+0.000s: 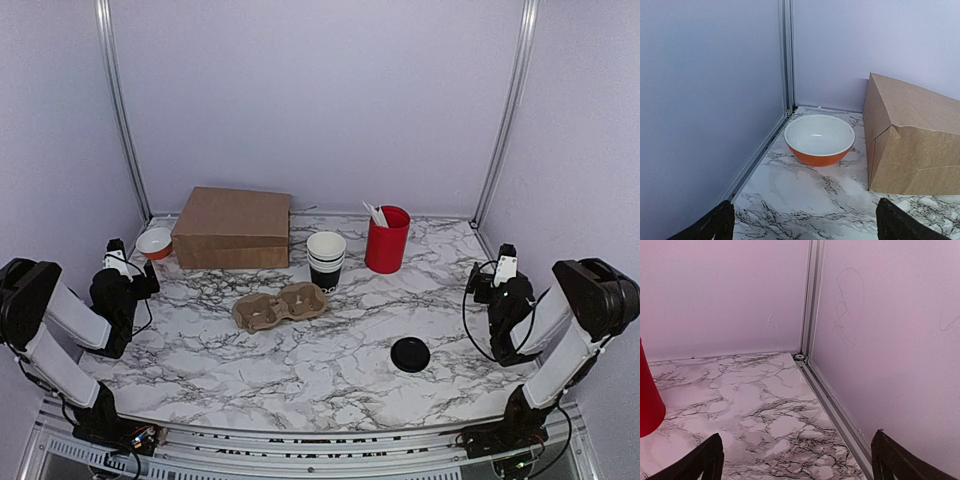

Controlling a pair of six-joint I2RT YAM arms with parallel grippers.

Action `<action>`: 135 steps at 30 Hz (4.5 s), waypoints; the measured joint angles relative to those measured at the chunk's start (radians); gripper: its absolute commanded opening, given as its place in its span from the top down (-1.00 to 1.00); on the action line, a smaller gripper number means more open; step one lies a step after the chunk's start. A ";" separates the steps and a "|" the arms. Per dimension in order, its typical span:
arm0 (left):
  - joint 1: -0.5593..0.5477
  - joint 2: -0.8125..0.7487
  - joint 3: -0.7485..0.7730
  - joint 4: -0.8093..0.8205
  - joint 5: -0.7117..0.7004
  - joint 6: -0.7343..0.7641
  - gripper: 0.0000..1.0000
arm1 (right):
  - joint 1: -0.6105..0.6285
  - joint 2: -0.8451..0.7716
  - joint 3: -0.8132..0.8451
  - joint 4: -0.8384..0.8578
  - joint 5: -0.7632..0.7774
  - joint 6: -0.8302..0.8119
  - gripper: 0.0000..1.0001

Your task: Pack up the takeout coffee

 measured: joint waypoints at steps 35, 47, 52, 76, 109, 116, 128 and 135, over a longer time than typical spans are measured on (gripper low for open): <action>-0.077 -0.167 0.233 -0.355 -0.001 0.004 -0.98 | -0.011 0.000 0.000 0.000 -0.018 0.003 -1.00; -0.438 -0.333 0.470 -0.755 -0.014 0.013 -0.98 | 0.034 -0.052 -0.001 -0.023 0.042 -0.027 -1.00; -0.461 -0.440 0.475 -0.853 0.005 0.011 -0.98 | 0.076 -0.237 0.099 -0.240 0.057 -0.061 -1.00; -0.411 -0.288 0.877 -1.338 0.203 -0.285 -0.98 | 0.171 -0.443 0.732 -1.371 0.010 0.260 -0.99; -0.433 -0.113 0.882 -1.433 0.388 -0.400 -0.98 | 0.551 0.242 1.356 -1.746 -0.325 0.537 -0.13; -0.433 -0.175 0.870 -1.436 0.358 -0.378 -0.99 | 0.553 0.328 1.454 -1.822 -0.327 0.573 0.10; -0.433 -0.219 0.846 -1.436 0.327 -0.362 -0.98 | 0.605 0.432 1.587 -1.926 -0.301 0.591 0.46; -0.433 -0.241 0.832 -1.437 0.324 -0.363 -0.98 | 0.616 0.432 1.598 -1.974 -0.257 0.603 0.55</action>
